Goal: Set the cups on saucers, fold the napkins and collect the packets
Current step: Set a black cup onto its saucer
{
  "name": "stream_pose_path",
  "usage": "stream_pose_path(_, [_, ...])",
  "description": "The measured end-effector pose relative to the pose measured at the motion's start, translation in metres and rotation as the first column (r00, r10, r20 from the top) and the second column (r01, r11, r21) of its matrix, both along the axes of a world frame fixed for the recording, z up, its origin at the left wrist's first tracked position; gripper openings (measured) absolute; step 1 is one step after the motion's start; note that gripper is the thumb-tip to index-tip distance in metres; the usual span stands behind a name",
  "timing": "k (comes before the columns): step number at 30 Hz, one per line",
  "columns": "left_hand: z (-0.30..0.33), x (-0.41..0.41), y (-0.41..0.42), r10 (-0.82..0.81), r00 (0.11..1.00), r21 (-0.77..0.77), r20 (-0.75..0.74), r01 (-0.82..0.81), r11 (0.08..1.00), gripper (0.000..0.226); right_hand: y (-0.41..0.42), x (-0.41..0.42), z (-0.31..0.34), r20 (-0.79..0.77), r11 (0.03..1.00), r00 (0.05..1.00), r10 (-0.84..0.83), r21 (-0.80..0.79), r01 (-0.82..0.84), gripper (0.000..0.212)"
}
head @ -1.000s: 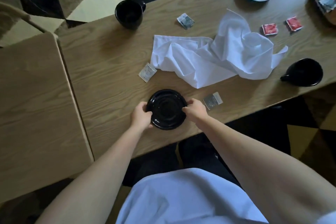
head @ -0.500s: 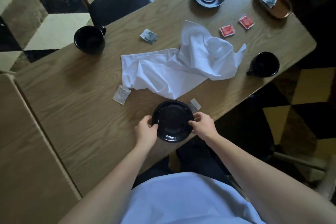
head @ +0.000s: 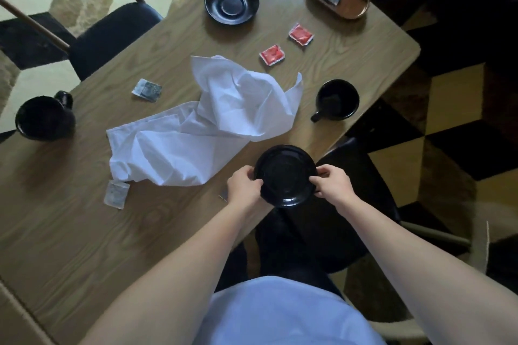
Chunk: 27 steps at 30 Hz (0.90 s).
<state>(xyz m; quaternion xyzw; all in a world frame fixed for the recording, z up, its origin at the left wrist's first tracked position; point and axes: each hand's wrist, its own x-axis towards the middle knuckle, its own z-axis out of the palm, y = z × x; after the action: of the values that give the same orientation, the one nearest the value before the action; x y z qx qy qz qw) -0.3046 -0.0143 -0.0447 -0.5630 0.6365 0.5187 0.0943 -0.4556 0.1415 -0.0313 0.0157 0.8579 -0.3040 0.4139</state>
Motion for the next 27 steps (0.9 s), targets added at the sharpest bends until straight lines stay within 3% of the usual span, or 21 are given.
stream_pose_path(5, [-0.002, -0.030, -0.006, -0.027, 0.996, -0.015, 0.083, 0.028, 0.999, 0.041, -0.002, -0.029, -0.013, 0.027, 0.999, 1.000, 0.012, -0.040, -0.011, 0.028])
stream_pose_path(11, [0.000, -0.051, -0.021, 0.008, 0.998, -0.030, 0.063, -0.006, 1.000, 0.031, -0.016, -0.050, -0.022, 0.018, 0.996, 0.999, 0.041, -0.076, -0.040, 0.035])
stream_pose_path(18, [-0.009, -0.051, -0.024, 0.106, 0.994, 0.036, 0.017, -0.106, 0.994, 0.035, -0.015, -0.055, -0.031, 0.037, 0.990, 0.998, 0.051, -0.131, -0.046, 0.037])
stream_pose_path(23, [0.010, -0.051, -0.017, 0.050, 0.999, -0.028, 0.017, -0.050, 0.998, 0.035, -0.014, -0.056, -0.030, 0.096, 0.990, 0.995, 0.030, -0.142, -0.016, 0.041])
stream_pose_path(25, [0.021, -0.045, -0.016, 0.043, 0.999, -0.091, 0.028, -0.041, 0.995, 0.035, -0.015, -0.059, -0.021, 0.028, 0.995, 0.996, 0.084, -0.061, -0.082, 0.049])
stream_pose_path(27, [0.029, -0.038, -0.020, 0.067, 0.998, -0.128, 0.012, -0.065, 0.990, 0.029, -0.015, -0.063, -0.011, -0.189, 0.972, 0.953, 0.235, 0.041, -0.232, 0.046])
